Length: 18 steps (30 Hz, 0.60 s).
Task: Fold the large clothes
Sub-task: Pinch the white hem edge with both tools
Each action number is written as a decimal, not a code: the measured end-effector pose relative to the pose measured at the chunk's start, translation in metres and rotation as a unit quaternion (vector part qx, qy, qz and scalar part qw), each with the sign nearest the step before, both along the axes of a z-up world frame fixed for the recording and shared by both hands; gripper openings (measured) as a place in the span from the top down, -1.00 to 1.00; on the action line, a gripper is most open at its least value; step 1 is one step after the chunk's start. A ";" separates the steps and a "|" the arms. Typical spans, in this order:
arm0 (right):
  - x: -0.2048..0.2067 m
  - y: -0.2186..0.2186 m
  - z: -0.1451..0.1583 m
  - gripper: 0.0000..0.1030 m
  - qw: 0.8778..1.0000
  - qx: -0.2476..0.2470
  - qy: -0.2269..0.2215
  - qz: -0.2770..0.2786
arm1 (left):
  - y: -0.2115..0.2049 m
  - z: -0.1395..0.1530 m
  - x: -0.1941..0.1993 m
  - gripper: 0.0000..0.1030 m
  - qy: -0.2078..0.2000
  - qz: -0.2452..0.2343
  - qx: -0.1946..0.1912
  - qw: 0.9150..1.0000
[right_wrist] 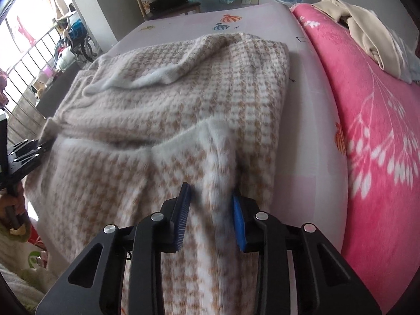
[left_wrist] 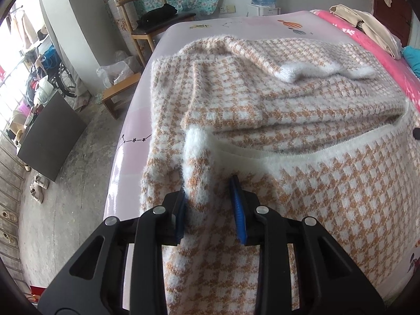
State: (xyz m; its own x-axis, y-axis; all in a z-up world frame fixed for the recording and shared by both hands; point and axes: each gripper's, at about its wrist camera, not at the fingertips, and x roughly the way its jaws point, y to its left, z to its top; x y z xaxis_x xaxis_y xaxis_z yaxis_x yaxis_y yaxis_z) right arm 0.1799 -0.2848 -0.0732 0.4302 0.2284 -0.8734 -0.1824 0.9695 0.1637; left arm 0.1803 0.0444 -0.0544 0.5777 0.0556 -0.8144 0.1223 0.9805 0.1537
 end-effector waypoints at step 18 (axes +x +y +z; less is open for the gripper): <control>-0.004 0.017 0.000 0.45 0.997 -0.071 -0.010 0.003 | 0.000 0.000 -0.002 0.44 -0.003 0.004 0.000 1.000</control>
